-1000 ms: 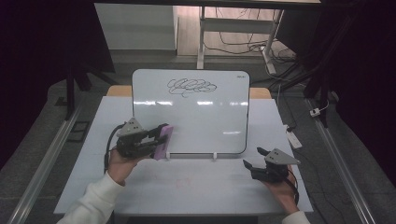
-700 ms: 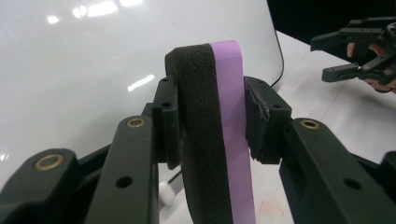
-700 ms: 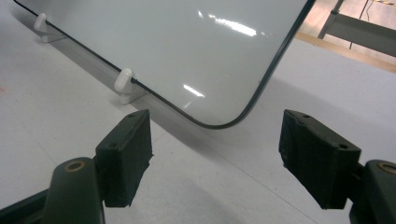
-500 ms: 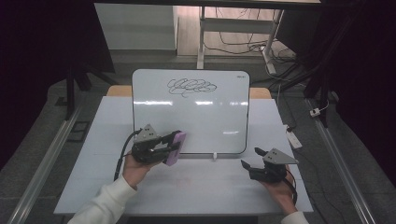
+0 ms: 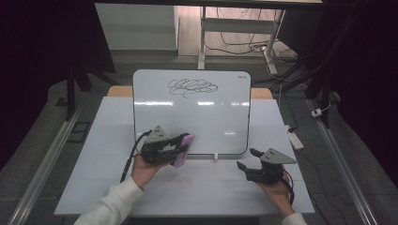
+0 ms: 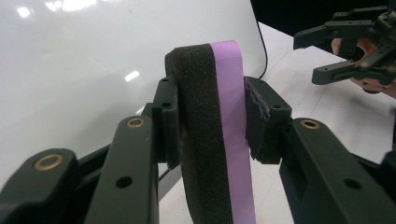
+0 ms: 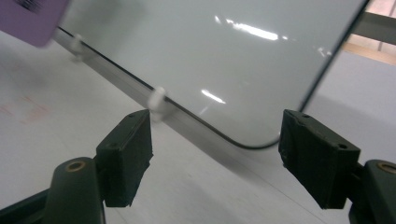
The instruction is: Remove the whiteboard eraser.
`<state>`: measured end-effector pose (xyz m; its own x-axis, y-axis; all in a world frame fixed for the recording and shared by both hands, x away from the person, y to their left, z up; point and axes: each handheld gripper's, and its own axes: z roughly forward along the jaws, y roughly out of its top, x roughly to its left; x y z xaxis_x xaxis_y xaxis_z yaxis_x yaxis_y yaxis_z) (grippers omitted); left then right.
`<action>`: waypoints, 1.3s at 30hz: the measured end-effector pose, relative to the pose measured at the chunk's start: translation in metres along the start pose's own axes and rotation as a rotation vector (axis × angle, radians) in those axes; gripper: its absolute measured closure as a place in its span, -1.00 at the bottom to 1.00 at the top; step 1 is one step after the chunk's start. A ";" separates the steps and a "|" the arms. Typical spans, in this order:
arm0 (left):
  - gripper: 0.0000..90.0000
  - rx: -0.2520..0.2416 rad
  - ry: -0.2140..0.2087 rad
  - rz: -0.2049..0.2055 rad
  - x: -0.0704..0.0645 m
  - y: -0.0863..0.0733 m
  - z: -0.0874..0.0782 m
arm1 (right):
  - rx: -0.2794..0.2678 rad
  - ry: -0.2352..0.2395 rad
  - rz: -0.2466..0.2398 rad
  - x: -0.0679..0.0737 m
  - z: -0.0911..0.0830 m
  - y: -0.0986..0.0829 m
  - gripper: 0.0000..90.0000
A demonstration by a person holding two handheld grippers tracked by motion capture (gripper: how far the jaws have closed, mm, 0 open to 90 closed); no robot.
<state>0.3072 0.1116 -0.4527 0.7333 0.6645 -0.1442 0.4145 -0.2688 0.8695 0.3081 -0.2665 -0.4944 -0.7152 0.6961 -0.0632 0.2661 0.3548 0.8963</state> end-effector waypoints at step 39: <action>0.32 -0.006 0.003 0.032 -0.018 0.003 0.030 | -0.012 0.252 0.208 0.091 0.089 0.051 -0.49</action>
<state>0.3111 0.0780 -0.4620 0.7445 0.6577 -0.1147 0.3875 -0.2857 0.8765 0.3139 -0.1293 -0.4939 -0.7841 0.5759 0.2314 0.4168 0.2123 0.8839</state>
